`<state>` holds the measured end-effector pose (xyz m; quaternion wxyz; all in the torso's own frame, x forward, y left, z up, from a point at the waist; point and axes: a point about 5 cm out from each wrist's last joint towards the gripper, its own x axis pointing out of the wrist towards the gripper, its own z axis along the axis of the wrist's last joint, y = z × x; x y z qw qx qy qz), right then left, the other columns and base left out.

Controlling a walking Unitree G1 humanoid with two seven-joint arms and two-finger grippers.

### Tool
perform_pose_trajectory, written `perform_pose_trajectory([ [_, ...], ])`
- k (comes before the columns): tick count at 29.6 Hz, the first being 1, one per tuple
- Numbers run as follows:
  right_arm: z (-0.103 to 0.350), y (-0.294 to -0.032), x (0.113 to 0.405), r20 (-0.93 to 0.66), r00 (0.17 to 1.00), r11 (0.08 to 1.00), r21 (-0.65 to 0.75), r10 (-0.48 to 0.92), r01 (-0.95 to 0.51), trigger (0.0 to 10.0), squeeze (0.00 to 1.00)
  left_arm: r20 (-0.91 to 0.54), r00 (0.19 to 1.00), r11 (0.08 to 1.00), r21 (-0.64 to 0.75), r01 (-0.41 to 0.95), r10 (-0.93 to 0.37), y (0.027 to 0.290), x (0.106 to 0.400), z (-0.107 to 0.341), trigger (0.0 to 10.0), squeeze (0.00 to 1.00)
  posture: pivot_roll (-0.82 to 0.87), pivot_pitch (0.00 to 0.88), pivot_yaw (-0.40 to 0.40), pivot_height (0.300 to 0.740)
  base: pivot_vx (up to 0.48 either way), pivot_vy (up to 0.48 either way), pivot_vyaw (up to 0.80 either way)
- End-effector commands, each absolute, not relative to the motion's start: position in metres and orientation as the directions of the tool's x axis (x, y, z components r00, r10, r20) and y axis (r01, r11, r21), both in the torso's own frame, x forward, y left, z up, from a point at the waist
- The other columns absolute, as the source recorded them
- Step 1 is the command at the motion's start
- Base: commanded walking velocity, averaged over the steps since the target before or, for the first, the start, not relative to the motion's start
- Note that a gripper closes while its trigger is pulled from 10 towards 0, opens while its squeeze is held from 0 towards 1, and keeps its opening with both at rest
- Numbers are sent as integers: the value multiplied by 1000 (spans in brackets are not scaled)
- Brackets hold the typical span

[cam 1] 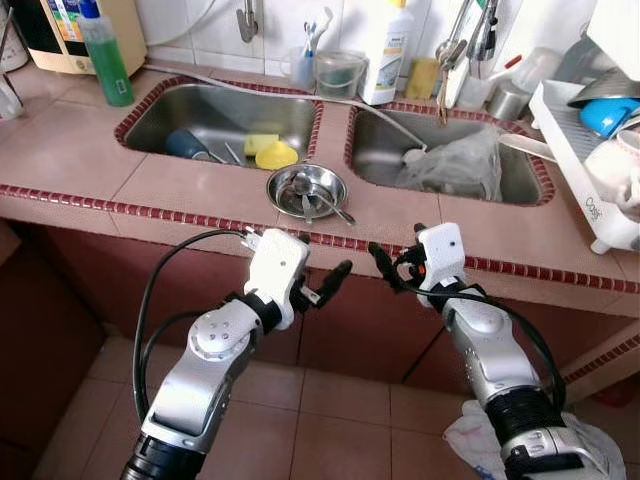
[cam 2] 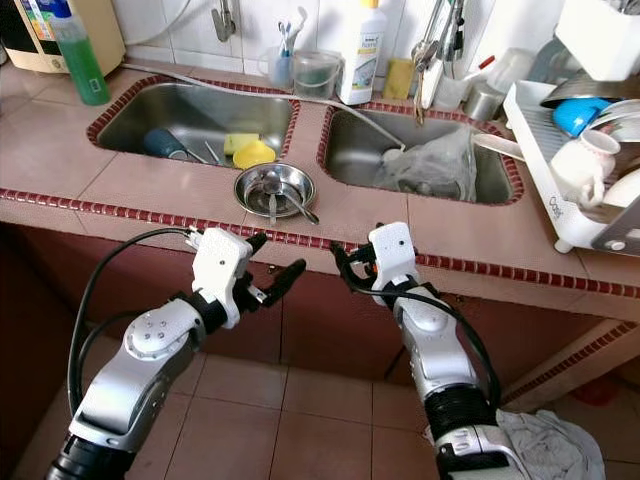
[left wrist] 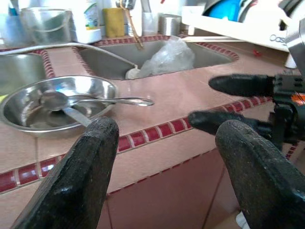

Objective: Kitchen organization

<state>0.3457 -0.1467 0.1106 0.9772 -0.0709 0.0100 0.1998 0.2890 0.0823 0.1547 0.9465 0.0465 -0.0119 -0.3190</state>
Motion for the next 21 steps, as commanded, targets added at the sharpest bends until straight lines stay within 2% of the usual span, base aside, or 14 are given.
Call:
perform_pose_trajectory([
  [1,111,-152,350,-50,920,912,-123,388,-392,10000,0,-3,803,800,95,593,-595,86,293,159,10000,0,122,113,-71,740,0,0,0],
  [21,133,-150,373,-2,907,901,-114,422,-419,10000,0,11,781,779,75,622,-624,83,285,162,10000,0,134,129,-83,740,0,0,0],
])
